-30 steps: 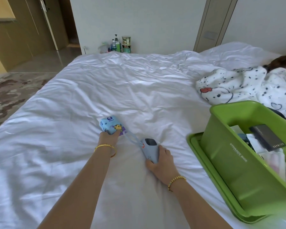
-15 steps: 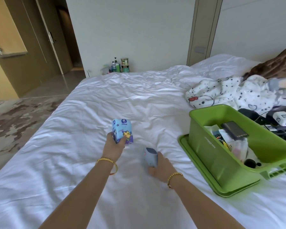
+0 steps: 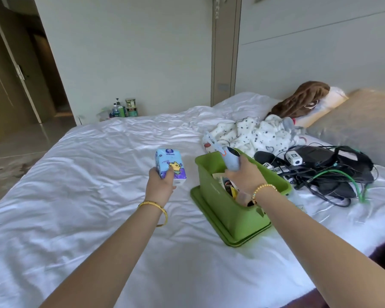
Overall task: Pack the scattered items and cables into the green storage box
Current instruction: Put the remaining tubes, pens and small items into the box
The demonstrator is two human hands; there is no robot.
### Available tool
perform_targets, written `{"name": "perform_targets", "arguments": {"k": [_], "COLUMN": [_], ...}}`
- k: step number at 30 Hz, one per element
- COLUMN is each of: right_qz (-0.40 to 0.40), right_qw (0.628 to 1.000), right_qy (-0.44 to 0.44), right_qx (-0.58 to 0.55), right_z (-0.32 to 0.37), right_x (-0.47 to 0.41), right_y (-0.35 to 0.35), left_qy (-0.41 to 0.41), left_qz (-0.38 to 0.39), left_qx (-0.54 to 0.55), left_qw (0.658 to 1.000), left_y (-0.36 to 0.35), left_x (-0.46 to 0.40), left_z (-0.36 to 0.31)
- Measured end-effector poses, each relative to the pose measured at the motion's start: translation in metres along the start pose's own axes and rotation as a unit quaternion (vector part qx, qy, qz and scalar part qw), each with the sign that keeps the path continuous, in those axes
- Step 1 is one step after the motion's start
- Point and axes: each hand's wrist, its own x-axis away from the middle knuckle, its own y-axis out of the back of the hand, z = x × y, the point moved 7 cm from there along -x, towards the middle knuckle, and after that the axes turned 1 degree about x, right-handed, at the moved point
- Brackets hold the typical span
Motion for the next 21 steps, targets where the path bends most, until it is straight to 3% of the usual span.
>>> {"name": "perform_targets", "arguments": {"k": [3,6,11,18,21], "right_qz": [0.004,0.012,0.072,0.202,0.214], "right_qw": [0.985,0.971,0.995,0.951,0.961], "right_qy": [-0.077,-0.09,0.005,0.074,0.057], "right_qx": [0.155,0.22,0.076,0.22,0.168], "right_z": [-0.041,-0.062,-0.05,-0.064,-0.063], "right_x": [-0.001,-0.003,-0.016,-0.005,-0.003], "right_y": [0.008,0.0,0.001,-0.012,-0.008], "left_qy": [0.005,0.018,0.009,-0.012,-0.008], "left_qz": [0.032,0.056,0.09,0.106,0.136], "left_qx": [-0.012,-0.019,-0.026,-0.029,-0.039], "left_qw": [0.999,0.998,0.996,0.994,0.99], "left_y": [-0.03,-0.052,-0.078,-0.122,-0.15], "left_x": [0.008,0.012,0.017,0.016,0.013], "left_z": [-0.005,-0.007,-0.012,-0.021,-0.019]}}
